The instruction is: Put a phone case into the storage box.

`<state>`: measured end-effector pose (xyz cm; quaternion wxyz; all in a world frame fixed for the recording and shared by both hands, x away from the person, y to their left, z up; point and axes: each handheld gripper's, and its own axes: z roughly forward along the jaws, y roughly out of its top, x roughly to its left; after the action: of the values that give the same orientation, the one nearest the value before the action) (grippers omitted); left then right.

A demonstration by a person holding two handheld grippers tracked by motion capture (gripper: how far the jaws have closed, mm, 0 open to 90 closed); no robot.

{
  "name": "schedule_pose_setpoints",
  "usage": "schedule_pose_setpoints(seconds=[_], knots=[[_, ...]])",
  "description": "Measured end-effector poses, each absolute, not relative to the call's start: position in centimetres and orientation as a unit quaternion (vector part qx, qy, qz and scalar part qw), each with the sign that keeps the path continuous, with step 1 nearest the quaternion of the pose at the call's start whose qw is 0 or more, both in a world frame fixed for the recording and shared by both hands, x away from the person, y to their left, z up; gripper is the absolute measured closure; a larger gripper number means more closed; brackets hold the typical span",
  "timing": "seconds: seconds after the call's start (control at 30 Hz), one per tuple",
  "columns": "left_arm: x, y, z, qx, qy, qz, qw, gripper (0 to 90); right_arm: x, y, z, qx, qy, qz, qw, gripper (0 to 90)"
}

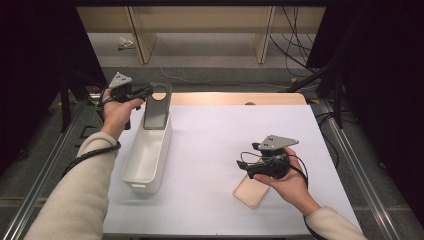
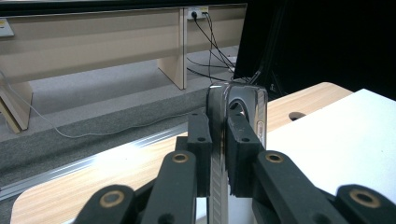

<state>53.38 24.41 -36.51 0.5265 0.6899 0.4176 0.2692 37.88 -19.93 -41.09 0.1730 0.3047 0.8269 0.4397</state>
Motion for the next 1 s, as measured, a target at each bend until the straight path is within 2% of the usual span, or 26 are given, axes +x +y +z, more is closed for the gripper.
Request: schedule_pose_setpoints(seconds=[1.0], knots=[[53.72, 24.55, -37.13, 0.691, 0.425, 0.265, 0.520, 81.4, 37.88, -19.92, -41.07, 0.305, 0.827, 0.440, 0.172, 19.1]])
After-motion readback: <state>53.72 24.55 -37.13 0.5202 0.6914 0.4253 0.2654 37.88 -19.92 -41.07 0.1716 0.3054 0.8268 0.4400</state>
